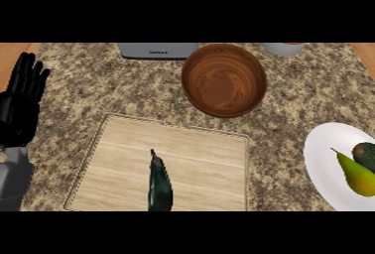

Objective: Pick the pear from the plate and place it in the bowl

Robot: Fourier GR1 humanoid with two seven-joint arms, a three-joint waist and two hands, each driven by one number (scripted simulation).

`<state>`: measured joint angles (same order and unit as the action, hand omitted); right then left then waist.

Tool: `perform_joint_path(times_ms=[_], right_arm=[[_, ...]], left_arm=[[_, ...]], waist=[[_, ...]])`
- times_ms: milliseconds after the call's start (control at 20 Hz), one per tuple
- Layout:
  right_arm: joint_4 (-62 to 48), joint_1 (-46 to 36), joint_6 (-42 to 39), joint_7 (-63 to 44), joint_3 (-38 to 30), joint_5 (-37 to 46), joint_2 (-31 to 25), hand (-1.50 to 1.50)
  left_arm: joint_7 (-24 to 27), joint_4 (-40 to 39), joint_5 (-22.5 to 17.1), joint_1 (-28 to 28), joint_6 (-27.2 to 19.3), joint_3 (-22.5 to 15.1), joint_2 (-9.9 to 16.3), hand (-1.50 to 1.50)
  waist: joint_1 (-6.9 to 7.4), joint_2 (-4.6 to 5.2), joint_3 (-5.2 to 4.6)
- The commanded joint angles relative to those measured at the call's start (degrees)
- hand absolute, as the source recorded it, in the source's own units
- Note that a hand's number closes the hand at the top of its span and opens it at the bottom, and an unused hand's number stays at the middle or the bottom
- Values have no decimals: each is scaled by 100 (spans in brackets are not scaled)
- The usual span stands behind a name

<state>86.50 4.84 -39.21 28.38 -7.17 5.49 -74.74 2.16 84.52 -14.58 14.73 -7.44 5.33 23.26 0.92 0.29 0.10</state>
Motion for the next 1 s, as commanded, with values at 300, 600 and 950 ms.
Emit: perform_joint_path(times_ms=[300, 600, 950], right_arm=[[-1003, -680, 27, 1109, 1239, 1057, 444, -150], [-2018, -1352, 184, 1321, 1716, 1578, 792, -150], [-2783, -1871, 496, 1618, 2088, 2166, 1312, -150]], left_arm=[[336, -176, 147, -51, 93, 12, -188, 0], [-80, -94, 86, 203, 246, 166, 72, 0], [-107, -110, 128, 165, 232, 247, -81, 0]], waist=[[83, 20, -3], [97, 14, 0], [8, 0, -5]])
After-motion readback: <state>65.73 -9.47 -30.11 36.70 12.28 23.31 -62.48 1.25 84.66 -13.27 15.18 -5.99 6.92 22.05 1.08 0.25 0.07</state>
